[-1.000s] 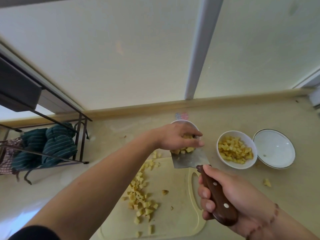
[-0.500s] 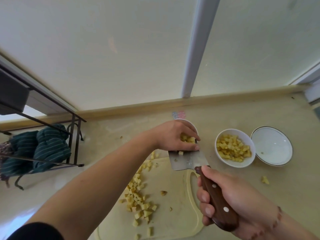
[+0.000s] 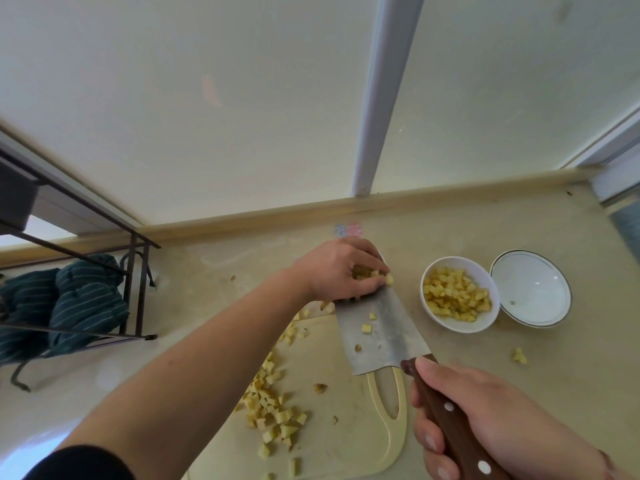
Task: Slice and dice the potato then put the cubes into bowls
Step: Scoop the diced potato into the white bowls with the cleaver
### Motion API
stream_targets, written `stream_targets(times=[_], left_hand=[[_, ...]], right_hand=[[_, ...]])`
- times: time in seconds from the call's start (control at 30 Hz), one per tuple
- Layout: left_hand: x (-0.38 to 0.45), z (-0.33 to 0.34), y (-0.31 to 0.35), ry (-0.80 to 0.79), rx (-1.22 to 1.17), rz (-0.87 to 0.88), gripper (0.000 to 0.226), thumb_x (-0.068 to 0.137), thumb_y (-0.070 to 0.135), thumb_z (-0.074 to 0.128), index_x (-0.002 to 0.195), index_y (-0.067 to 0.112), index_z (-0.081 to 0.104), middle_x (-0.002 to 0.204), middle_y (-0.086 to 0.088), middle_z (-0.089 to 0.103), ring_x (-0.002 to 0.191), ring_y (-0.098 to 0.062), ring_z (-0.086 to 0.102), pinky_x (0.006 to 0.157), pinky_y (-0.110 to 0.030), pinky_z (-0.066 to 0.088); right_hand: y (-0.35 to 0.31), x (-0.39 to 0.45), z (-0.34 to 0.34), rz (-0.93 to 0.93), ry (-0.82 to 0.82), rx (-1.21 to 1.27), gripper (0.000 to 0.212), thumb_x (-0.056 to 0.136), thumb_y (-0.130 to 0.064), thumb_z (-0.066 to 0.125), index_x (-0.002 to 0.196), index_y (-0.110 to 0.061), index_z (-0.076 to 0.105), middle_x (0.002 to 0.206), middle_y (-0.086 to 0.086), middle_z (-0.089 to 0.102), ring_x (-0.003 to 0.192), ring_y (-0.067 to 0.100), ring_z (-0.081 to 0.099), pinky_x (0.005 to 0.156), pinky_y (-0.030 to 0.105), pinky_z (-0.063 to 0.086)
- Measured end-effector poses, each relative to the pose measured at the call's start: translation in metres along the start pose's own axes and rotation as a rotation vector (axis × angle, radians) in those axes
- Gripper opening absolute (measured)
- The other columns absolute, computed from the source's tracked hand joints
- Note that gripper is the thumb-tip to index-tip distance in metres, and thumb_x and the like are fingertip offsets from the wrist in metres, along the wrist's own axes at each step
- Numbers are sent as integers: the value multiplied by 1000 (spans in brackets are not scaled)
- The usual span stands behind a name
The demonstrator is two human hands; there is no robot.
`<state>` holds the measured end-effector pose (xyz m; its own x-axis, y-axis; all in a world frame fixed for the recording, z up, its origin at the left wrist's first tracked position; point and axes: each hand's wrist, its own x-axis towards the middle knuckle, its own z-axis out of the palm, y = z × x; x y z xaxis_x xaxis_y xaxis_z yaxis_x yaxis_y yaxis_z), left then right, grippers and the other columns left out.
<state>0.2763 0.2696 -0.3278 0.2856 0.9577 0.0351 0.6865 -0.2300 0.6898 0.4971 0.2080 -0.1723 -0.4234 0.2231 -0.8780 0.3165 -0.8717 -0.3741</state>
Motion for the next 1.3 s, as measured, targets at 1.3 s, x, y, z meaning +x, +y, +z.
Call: stream_targets(times=[1.3], left_hand=[[1,16,-6,51,399,96,44,94,31,44,129,24,70,136,-6,65,124,-31,58,110,-50,40]], right_hand=[[15,-13,-32,-11,40,-372,43,86,-44,59,73,-4,55,50,18,57,41,22,45,42,24,36]])
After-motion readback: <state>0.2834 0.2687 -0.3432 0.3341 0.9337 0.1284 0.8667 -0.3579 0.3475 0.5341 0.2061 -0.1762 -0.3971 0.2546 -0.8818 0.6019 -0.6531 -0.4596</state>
